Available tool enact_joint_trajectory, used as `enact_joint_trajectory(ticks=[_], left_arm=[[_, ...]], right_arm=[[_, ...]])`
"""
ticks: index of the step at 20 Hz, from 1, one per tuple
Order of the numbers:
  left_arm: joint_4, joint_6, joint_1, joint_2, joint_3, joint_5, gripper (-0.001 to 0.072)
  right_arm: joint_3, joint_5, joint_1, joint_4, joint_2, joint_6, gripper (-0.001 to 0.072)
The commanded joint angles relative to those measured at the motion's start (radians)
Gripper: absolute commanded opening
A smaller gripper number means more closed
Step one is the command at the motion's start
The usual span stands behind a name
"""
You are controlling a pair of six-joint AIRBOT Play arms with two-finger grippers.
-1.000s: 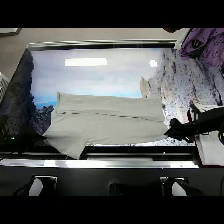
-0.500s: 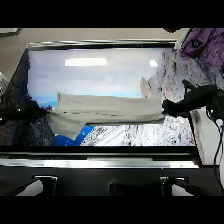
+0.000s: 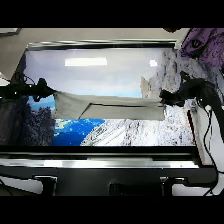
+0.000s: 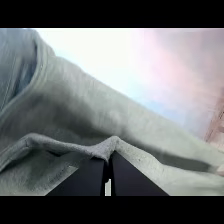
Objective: Fold the clothes and pants, and hang the long-sleeved shirts on hangers.
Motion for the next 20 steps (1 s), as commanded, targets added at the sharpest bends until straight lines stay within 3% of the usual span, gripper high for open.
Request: enact_joint_trajectory(ticks=[1,5,6,7,8,9,11,14,15,20], left_arm=[[-0.013,-0.021,-0.022,-0.125,0.11,0.008,0.0015],[-0.013,-0.024,-0.047,-0.204,0.118,0.023,0.0021],[-0.013,-0.024,-0.052,-0.213,0.118,0.034,0.0063],[-0.013,-0.023,-0.055,-0.213,0.118,0.053,0.0163],[-0.013,-0.023,-0.054,-0.208,0.119,0.071,0.0262],[-0.011,-0.023,-0.048,-0.198,0.125,0.075,0.0311],[0.043,-0.023,-0.029,-0.172,0.156,0.056,0.0329],[0.227,-0.053,-0.01,-0.109,0.208,0.016,0.0329],[0.279,-0.054,-0.01,-0.088,0.217,0.013,0.0329],[0.427,-0.057,-0.026,0.013,0.225,0.009,0.0329]], right_arm=[[0.031,0.067,0.001,-0.002,-0.064,0.0,0.0031],[0.031,0.08,0.001,0.006,-0.132,0.001,0.0039],[0.031,0.074,0.001,0.01,-0.142,0.008,0.0103],[0.033,0.063,-0.003,0.011,-0.143,0.032,0.019],[0.054,0.024,-0.016,0.018,-0.143,0.048,0.0331],[0.093,-0.032,-0.041,0.023,-0.143,0.055,0.0473],[0.172,-0.126,-0.122,0.056,-0.143,0.056,0.0484],[0.188,-0.209,-0.26,0.25,-0.162,0.005,0.0498],[0.188,-0.238,-0.285,0.313,-0.183,-0.033,0.0562],[0.187,-0.295,-0.278,0.423,-0.312,-0.13,0.0594]])
